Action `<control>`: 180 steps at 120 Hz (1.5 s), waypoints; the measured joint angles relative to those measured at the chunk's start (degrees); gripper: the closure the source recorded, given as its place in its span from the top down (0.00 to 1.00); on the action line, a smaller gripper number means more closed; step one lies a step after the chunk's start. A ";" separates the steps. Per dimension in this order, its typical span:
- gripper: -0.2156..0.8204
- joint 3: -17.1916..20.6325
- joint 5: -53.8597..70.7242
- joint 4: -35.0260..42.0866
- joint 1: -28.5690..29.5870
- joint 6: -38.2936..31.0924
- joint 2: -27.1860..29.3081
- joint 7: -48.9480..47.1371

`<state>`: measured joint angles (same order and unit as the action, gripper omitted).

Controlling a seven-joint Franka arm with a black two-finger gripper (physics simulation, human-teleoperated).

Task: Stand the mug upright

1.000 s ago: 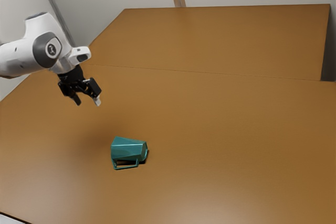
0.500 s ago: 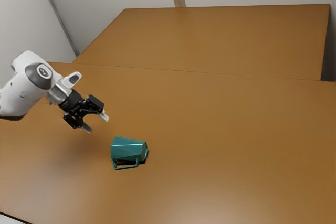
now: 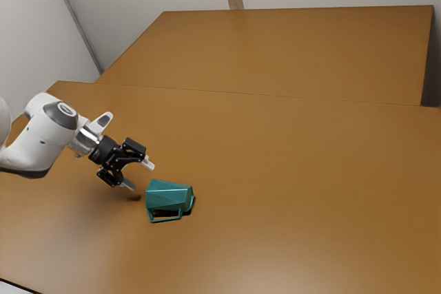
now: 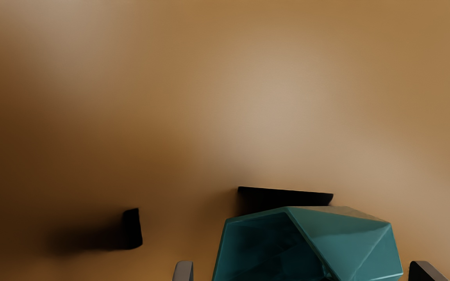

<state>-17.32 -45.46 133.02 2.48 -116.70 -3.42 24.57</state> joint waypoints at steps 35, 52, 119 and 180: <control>0.79 0.00 -7.35 0.55 -0.65 1.68 -2.51 4.87; 0.79 0.00 -9.94 0.54 -1.01 2.48 -3.68 7.09; 0.72 0.09 -14.14 -0.35 -3.89 3.87 -4.88 14.12; 0.18 0.09 -14.25 -0.37 -6.02 4.76 -1.91 16.14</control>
<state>-17.23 -59.71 132.65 -3.54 -111.94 -5.34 40.70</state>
